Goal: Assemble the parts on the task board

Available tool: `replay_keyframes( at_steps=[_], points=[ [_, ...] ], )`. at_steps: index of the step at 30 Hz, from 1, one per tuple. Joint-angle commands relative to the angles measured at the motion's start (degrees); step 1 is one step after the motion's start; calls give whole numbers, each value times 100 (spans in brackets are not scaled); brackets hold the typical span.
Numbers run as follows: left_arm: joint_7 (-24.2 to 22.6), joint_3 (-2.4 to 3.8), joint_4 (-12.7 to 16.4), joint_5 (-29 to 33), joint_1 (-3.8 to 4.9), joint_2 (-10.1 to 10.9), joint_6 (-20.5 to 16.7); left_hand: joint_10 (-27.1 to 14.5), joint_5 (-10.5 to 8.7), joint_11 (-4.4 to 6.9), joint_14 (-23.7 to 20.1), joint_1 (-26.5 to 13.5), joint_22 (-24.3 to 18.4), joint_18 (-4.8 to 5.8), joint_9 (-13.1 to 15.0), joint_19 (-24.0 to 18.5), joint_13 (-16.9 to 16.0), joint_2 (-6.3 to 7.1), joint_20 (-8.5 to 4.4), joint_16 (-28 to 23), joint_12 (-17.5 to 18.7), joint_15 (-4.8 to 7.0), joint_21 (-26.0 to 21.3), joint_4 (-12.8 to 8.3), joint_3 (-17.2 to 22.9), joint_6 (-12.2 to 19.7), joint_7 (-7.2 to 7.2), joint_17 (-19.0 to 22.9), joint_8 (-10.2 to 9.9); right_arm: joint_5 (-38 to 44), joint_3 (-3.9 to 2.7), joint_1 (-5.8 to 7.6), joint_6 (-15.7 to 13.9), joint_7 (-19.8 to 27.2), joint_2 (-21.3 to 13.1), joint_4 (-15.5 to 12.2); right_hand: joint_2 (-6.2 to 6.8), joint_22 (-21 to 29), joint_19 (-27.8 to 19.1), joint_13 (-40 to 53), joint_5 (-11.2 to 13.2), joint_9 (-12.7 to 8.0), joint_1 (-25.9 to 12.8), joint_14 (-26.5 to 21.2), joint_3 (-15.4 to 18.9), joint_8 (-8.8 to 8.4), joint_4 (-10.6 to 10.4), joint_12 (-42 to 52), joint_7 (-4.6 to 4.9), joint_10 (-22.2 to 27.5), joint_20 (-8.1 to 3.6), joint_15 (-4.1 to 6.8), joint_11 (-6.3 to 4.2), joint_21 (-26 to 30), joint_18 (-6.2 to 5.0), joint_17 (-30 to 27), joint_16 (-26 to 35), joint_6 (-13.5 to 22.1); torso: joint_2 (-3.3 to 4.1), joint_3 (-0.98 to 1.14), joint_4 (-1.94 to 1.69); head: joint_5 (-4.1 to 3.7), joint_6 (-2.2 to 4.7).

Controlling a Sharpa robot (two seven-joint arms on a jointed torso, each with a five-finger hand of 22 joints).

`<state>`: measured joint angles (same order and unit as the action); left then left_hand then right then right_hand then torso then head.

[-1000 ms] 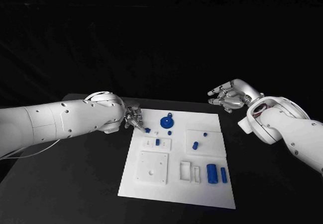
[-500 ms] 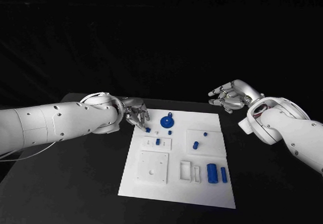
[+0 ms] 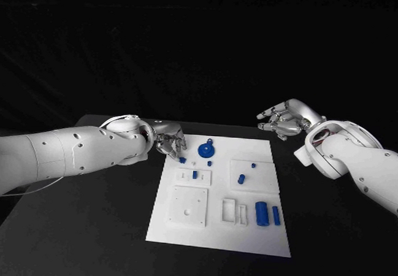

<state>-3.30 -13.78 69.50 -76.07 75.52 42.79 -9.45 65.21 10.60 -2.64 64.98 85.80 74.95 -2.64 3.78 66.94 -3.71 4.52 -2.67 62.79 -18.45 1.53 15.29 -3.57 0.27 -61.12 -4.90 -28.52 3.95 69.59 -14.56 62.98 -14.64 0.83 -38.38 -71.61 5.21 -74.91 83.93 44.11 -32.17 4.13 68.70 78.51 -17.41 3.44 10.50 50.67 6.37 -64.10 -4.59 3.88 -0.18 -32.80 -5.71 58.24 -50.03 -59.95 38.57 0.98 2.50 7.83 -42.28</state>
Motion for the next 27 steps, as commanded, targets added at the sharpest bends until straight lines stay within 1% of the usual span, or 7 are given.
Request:
replay_keyframes(
  at_steps=[1,10,18,20,22,24,27],
  points=[
    [-323,0,-79,-329,-43,-68,-163,65,15,-6,-10,-10,101,-41,-3,16,-3,35,-25,-27,34,11,-20,-19,-13,-6,-42,-6,-30,38,-1,-4,53,22,9,-11,57,-356,198,5,-20,-8,-6,20,9,15,-34,-16,13,-39,-44,3,1,-5,-59,5,21,38,1,5,-3,2,-4],
    [-389,1,-206,-416,-145,-175,-97,104,-9,11,6,-65,100,-39,-3,62,-17,55,-23,23,-61,14,-66,23,-46,-25,-38,-37,-30,38,-1,-4,52,28,14,-16,57,-356,198,5,-20,-8,-6,20,9,15,-34,-16,13,-39,-44,3,1,-5,-59,5,21,38,2,2,1,-5,-24],
    [-379,1,-251,-440,-174,-197,-4,85,196,26,-19,-37,119,-33,-6,73,-23,38,-37,88,-288,23,-66,-21,-22,-10,-49,-72,-34,38,-1,-5,51,29,16,-18,57,-356,198,5,-20,-8,-6,20,9,15,-34,-16,13,-39,-44,3,1,-5,-59,5,21,38,-1,1,-2,-7,-28],
    [-379,1,-261,-444,-177,-200,4,66,338,34,-27,-28,125,-35,-6,67,-23,34,-44,112,-391,27,-31,-55,-1,-8,-54,-83,-33,38,-1,-6,51,30,18,-18,57,-356,198,5,-20,-8,-6,20,9,15,-34,-16,13,-39,-44,3,1,-5,-59,5,21,38,-1,2,-3,-6,-34],
    [-379,2,-271,-446,-179,-202,11,89,572,42,-30,-14,133,-41,-7,61,-29,28,-50,131,-457,34,3,-81,28,-8,-60,-93,-34,38,-1,-6,51,30,19,-18,57,-356,198,5,-20,-8,-6,20,9,15,-34,-16,13,-39,-44,3,1,-5,-59,5,21,38,-1,1,-2,-5,-32],
    [-378,2,-278,-448,-180,-203,22,95,674,48,-37,-7,136,-43,-8,51,-32,27,-55,141,-501,36,32,-101,47,-5,-64,-99,-34,38,-1,-7,52,31,20,-18,57,-356,198,5,-20,-8,-6,20,9,15,-34,-16,13,-39,-44,3,1,-5,-59,5,21,38,-2,1,-2,-4,-32],
    [-373,2,-288,-449,-181,-204,55,77,822,88,-56,-23,138,-42,-9,-4,-109,28,-72,206,-917,55,188,-178,119,-5,-64,-135,-34,38,-1,-8,55,32,21,-16,57,-356,198,5,-20,-8,-6,20,9,15,-34,-16,13,-39,-44,3,1,-5,-59,5,21,38,0,3,0,-6,-35]
  ],
)
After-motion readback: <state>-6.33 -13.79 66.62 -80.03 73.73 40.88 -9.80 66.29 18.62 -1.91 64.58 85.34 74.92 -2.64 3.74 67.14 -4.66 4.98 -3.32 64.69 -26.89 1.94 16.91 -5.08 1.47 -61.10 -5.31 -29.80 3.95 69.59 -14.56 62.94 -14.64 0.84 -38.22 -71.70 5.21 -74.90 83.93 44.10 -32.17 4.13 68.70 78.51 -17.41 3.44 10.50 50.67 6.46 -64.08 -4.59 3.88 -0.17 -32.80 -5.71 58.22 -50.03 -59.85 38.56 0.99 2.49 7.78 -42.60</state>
